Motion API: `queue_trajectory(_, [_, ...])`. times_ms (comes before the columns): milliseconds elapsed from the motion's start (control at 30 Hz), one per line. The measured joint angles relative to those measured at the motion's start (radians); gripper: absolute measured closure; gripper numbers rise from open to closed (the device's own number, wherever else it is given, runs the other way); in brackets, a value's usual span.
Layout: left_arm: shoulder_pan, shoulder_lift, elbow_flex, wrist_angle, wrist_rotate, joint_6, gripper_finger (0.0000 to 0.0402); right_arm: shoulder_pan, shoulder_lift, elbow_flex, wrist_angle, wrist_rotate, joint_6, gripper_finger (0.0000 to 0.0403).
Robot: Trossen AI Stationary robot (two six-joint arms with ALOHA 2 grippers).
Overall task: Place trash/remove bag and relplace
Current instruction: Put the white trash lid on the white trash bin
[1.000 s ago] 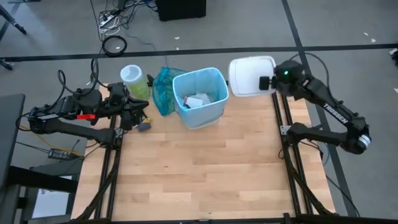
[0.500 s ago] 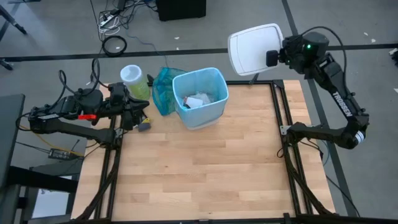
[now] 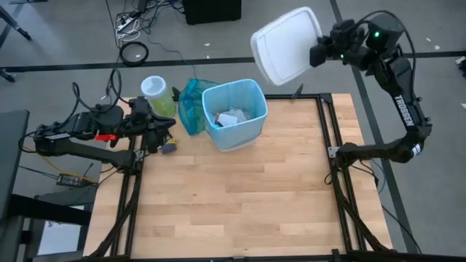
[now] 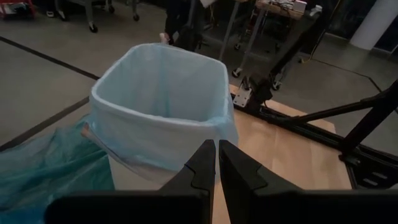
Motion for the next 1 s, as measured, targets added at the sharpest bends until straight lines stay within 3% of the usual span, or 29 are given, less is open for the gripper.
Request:
queue_trajectory(167, [0.0,0.017,0.0,-0.002,0.001,0.0,0.0371,0.049,0.091,0.098,-0.042,-0.18,-0.05,0.0385])
queue_trajectory(333, [0.0,0.025,0.0,0.001,0.005,-0.002,0.0371,0.137,0.172,0.142,-0.08,-0.209,-0.057,0.0385])
queue_trajectory(567, [0.0,0.026,0.0,0.002,0.02,-0.031,0.0371,0.197,0.262,0.169,-0.083,-0.383,-0.067,0.0386])
queue_trajectory(800, [0.0,0.031,0.0,0.024,0.067,-0.06,0.0371,0.206,0.287,0.192,-0.103,-0.408,-0.086,0.0386])
queue_trajectory(1000, [0.0,0.068,0.0,0.195,0.066,-0.084,0.0371,0.207,0.283,0.192,-0.129,-0.292,-0.108,0.0386])
